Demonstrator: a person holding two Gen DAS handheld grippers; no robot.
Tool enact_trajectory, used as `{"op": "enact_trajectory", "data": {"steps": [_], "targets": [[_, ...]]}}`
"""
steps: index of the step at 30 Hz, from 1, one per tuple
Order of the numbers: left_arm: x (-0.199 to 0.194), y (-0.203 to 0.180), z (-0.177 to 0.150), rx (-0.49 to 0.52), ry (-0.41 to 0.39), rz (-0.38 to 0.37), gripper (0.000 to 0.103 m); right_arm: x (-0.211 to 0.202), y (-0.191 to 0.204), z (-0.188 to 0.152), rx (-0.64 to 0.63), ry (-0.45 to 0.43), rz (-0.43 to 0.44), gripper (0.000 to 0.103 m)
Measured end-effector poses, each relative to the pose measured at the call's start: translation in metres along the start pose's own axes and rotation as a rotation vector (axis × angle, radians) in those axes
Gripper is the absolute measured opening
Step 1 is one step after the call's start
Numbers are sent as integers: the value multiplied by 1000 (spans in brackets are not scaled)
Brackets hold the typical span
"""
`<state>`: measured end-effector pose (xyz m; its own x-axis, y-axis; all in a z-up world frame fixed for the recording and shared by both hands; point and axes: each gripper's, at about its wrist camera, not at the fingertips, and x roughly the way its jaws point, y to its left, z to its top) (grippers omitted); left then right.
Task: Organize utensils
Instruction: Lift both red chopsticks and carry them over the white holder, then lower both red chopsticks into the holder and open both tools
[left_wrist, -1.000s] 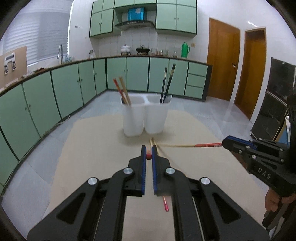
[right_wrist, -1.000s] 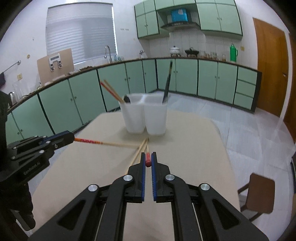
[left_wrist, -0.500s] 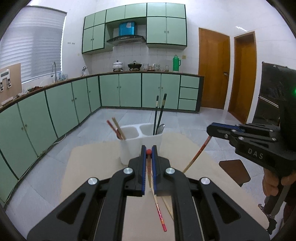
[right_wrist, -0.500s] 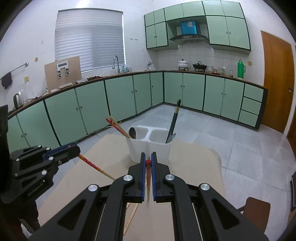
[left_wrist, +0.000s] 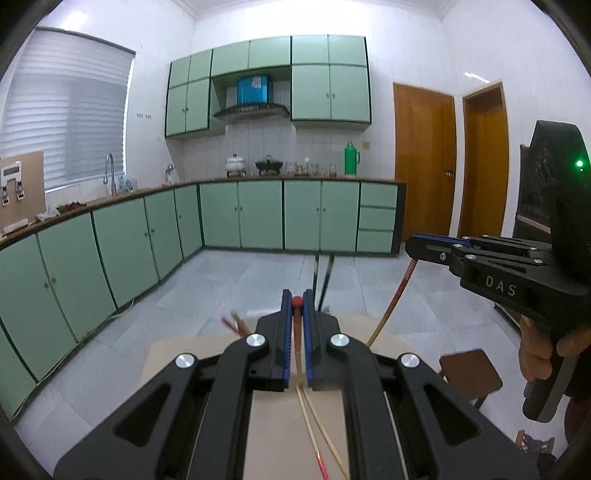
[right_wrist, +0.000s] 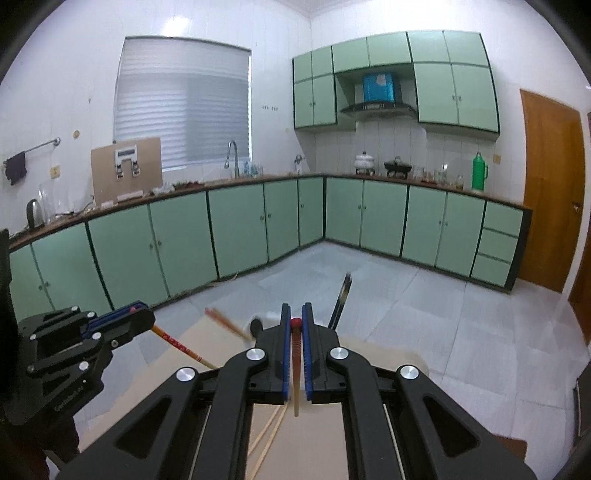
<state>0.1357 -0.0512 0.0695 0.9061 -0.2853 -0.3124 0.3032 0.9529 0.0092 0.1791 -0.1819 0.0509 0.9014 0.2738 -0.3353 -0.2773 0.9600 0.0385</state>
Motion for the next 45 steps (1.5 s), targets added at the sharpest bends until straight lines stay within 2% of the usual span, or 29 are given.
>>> {"op": "enact_trajectory", "data": {"steps": [8, 15, 27, 40, 41, 43, 45], "targets": [[30, 9, 42, -16, -79, 31, 4, 17, -4, 50, -7, -97, -26, 6], [72, 18, 55, -21, -72, 59, 4, 59, -6, 66, -27, -120, -61, 6], [142, 40, 39, -22, 27, 74, 4, 127, -15, 41, 2, -48, -49, 6], [176, 57, 14, -33, 115, 83, 7, 149, -18, 21, -9, 8, -50, 8], [176, 58, 14, -36, 119, 80, 8, 148, -18, 21, -9, 8, -50, 9], [178, 57, 17, -36, 116, 85, 20, 146, -17, 22, -7, 0, -54, 15], [174, 56, 19, -37, 103, 88, 26, 143, -18, 23, -3, -8, -55, 23]]}}
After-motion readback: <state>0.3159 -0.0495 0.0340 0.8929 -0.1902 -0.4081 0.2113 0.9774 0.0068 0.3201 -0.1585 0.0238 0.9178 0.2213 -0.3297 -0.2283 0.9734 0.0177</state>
